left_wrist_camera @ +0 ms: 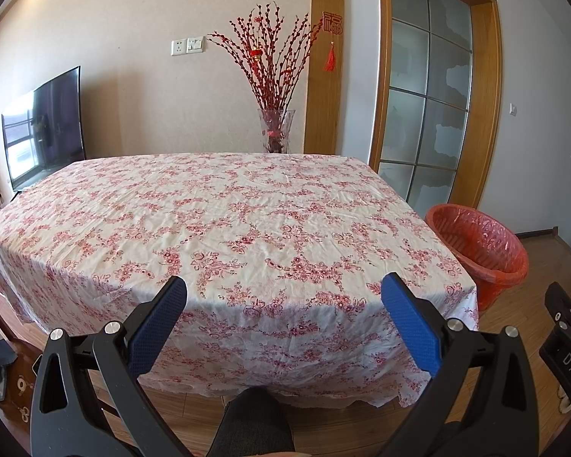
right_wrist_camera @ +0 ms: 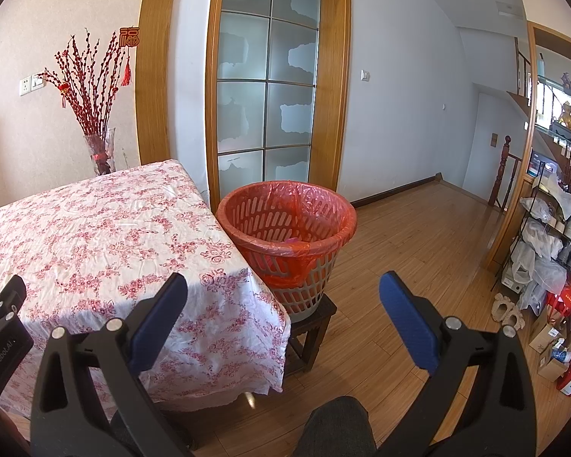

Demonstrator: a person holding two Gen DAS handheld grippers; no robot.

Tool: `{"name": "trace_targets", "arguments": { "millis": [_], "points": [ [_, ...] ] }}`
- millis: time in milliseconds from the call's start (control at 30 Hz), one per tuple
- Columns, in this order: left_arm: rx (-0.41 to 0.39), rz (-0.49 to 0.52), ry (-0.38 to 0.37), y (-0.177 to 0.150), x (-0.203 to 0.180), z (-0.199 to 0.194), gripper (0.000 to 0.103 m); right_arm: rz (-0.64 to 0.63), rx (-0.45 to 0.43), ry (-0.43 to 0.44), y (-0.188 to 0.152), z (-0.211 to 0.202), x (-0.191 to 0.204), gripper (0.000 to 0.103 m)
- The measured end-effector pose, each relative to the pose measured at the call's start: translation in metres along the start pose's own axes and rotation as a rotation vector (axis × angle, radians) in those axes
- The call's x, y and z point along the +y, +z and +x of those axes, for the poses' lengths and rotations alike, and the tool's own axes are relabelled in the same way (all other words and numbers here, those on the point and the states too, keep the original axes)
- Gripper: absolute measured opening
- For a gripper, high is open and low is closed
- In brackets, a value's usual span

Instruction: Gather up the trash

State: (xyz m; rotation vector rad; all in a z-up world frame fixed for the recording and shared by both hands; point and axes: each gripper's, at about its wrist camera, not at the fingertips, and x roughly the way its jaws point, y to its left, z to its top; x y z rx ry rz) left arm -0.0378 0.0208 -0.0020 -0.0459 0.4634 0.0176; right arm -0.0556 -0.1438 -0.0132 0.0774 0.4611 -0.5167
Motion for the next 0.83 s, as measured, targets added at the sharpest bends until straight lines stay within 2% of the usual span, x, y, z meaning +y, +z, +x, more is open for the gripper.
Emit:
{"name": "trace_targets", "arguments": {
  "millis": [833],
  "points": [
    [0.014,0.011,-0.006,-0.0012,0.0038,0.0042,0.1,0.0,0.006,0.003,-0.0061,0.0002,0.0004,0.099]
  ]
}}
